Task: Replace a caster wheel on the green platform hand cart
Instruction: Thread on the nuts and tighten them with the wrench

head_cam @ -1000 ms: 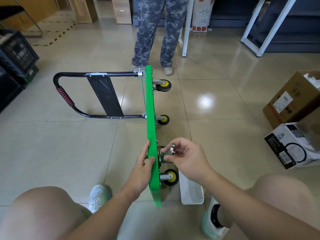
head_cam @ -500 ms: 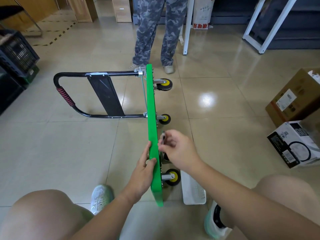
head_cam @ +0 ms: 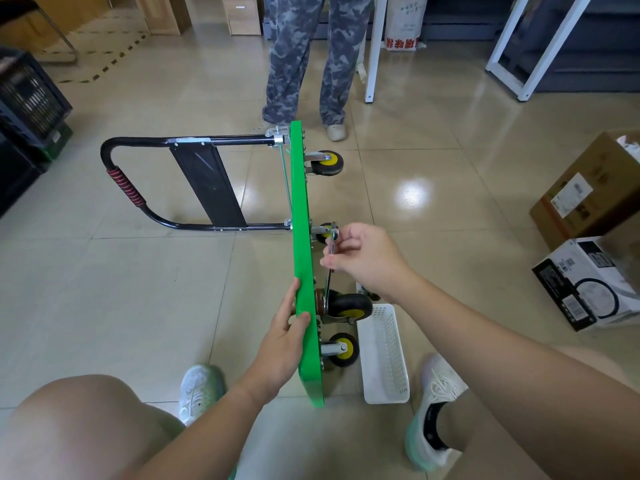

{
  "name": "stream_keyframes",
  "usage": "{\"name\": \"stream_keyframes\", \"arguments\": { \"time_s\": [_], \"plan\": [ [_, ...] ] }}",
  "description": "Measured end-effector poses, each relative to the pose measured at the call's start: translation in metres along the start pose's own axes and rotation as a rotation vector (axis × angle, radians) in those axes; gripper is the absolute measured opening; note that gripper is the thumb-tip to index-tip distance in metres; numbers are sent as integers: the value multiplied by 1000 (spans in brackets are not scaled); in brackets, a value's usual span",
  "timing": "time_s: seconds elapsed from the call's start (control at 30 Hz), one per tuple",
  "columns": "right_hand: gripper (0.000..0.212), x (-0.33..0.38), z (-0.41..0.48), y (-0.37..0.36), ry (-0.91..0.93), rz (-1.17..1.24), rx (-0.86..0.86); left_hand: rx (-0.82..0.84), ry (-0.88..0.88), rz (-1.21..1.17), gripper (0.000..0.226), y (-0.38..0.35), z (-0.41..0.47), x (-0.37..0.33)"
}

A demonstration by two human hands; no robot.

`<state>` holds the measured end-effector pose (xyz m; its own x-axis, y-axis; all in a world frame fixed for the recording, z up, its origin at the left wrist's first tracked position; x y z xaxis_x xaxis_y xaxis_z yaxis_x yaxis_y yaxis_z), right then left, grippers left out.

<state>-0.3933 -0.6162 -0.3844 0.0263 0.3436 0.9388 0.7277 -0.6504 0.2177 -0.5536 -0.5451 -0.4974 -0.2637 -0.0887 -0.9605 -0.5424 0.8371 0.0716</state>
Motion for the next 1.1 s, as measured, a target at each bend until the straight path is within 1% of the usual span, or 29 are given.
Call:
{"name": "stream_keyframes", "arguments": {
  "time_s": [0.1, 0.23, 0.37, 0.5, 0.57, 0.67, 0.77, 0.83, 0.97, 1.03, 1.07, 1.1],
  "plan": [
    [26, -1, -32, 1, 81, 55, 9, -10, 9, 8, 57, -1, -1, -1],
    [33, -17, -59, -6, 135, 136, -1, -25, 15, 32, 57, -1, -3, -3],
    [28, -35, -72, -15, 152, 139, -13, -35, 16, 12, 58, -1, -4, -3],
    [34, -49, -76, -22, 184, 136, -54, -12, 19, -20, 57, -2, -3, -1],
    [32, -51, -77, -26, 230, 89, -38, -5, 8, -29, 56, -2, -3, 0],
    [24, -48, -75, -30, 293, 11, -23, -8, -4, -24, 55, -1, -2, 0],
    [26, -48, -73, -33, 326, -47, -25, -11, 7, -22, 54, -2, -3, 0],
    [18, -48, -75, -38, 359, -100, -17, 0, -1, -41, 54, -3, -5, -2],
    [15, -45, -71, -41, 323, -47, -7, -1, -9, -22, 53, -3, -5, -5],
    [31, -40, -55, -38, 261, -21, -21, -14, -20, 23, 52, -2, -3, -4],
    [37, -38, -43, -35, 214, -16, -28, -14, -26, 37, 53, -1, -2, -3],
    [38, -35, -30, -33, 169, -21, -38, -10, -31, 46, 54, 0, -1, -2]
  ]
}}
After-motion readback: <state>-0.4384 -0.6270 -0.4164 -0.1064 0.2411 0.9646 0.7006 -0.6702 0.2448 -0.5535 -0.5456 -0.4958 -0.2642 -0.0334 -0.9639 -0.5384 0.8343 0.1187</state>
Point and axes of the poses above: each hand's wrist, its own z-axis towards the middle knuckle, its own y-axis out of the back of the hand, x = y × z, the point moved 7 cm from there along z, towards the middle knuckle, and after that the axes turned 4 degrees about -y, right-handed, at the moved point
